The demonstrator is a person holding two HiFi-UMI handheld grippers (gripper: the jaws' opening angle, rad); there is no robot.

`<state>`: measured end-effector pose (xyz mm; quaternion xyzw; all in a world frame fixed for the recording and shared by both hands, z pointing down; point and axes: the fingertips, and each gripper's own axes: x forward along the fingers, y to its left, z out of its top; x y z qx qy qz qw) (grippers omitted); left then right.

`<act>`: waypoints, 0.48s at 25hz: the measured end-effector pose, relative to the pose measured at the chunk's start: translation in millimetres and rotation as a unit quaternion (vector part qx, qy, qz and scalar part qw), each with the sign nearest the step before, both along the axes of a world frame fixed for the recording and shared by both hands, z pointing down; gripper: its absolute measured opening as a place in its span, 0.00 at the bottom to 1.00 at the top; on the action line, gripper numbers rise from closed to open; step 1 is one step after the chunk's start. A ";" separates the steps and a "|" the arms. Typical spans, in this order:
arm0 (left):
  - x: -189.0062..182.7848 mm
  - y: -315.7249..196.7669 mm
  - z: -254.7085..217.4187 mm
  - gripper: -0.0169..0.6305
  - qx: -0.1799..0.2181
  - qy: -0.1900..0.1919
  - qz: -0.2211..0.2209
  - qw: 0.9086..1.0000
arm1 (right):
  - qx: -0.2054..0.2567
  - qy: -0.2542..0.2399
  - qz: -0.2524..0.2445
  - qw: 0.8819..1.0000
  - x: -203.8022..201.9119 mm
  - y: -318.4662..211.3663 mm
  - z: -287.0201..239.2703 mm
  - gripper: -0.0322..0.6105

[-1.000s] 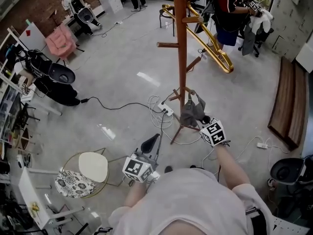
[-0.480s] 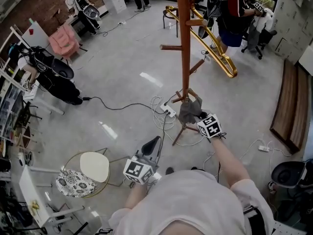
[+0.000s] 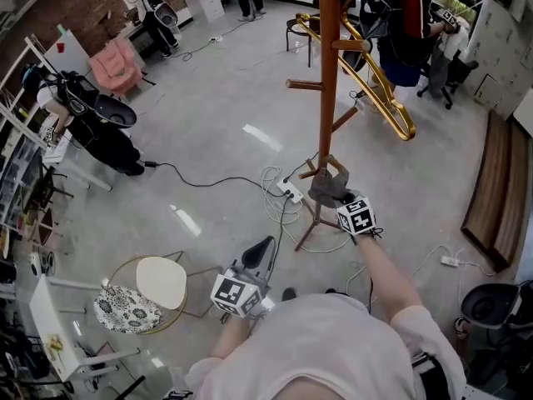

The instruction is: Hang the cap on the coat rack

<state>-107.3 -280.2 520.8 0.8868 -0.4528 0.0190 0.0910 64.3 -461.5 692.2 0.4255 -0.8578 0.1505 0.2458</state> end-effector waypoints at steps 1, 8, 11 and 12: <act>-0.4 0.7 0.5 0.04 0.000 0.000 0.000 1.000 | 0.002 0.001 0.002 1.000 0.8 0.2 -0.3 0.08; 1.4 -0.1 1.7 0.04 0.001 0.001 0.005 1.000 | 0.018 0.005 0.048 0.999 11.2 1.5 -2.4 0.43; 3.9 -1.5 2.6 0.04 0.003 0.003 0.008 1.000 | 0.019 -0.007 0.057 0.998 15.1 8.7 -6.7 0.45; 4.8 -1.0 2.9 0.04 0.003 0.004 0.009 1.000 | 0.025 -0.012 0.057 0.998 15.9 12.9 -11.9 0.45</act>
